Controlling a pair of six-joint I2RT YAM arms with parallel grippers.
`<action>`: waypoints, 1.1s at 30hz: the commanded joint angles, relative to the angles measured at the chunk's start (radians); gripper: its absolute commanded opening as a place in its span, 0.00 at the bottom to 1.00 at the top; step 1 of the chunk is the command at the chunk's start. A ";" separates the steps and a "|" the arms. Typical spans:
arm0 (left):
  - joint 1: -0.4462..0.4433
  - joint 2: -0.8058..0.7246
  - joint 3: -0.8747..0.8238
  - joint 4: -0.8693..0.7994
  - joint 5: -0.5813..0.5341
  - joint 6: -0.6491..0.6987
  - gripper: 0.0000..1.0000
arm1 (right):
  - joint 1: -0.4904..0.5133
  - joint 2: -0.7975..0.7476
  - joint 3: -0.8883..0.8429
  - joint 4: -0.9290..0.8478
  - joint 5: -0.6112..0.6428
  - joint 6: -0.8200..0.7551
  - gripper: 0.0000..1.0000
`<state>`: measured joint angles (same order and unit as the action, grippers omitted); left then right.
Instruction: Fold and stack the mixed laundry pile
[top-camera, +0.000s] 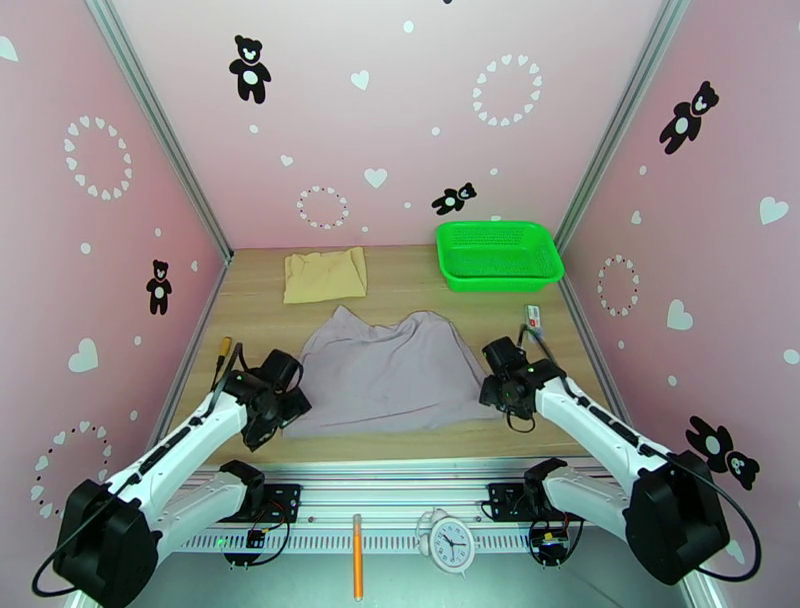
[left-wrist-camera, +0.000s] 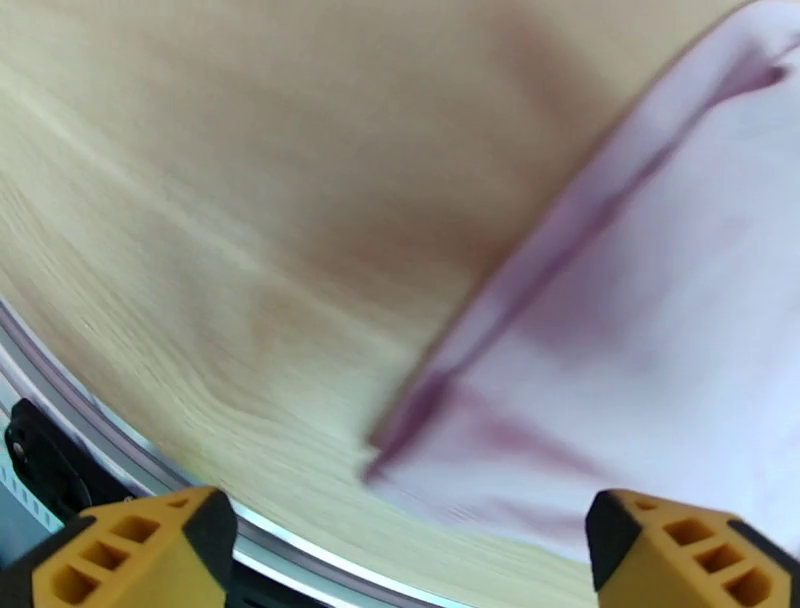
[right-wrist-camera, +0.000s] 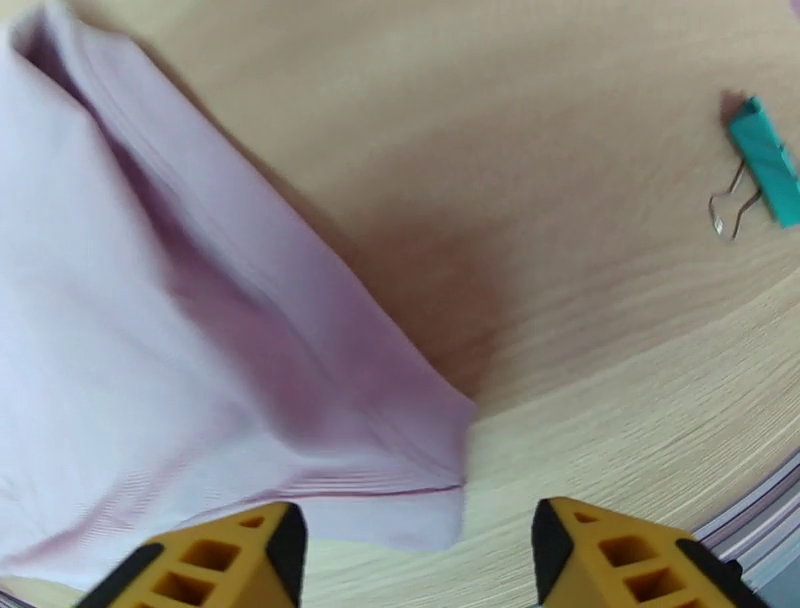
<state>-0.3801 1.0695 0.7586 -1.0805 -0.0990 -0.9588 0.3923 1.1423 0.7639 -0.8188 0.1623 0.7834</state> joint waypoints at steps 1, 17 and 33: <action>0.021 0.106 0.203 -0.032 -0.061 0.123 0.99 | -0.004 0.041 0.168 -0.006 -0.062 -0.211 0.82; 0.079 1.034 1.058 0.126 0.038 0.452 0.76 | -0.058 0.680 0.712 0.156 -0.300 -0.587 0.67; 0.083 1.342 1.325 0.071 0.034 0.450 0.50 | -0.072 0.850 0.790 0.169 -0.300 -0.617 0.62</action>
<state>-0.3077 2.3722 2.0521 -0.9607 -0.0513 -0.5259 0.3260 1.9537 1.5215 -0.6468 -0.1284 0.1825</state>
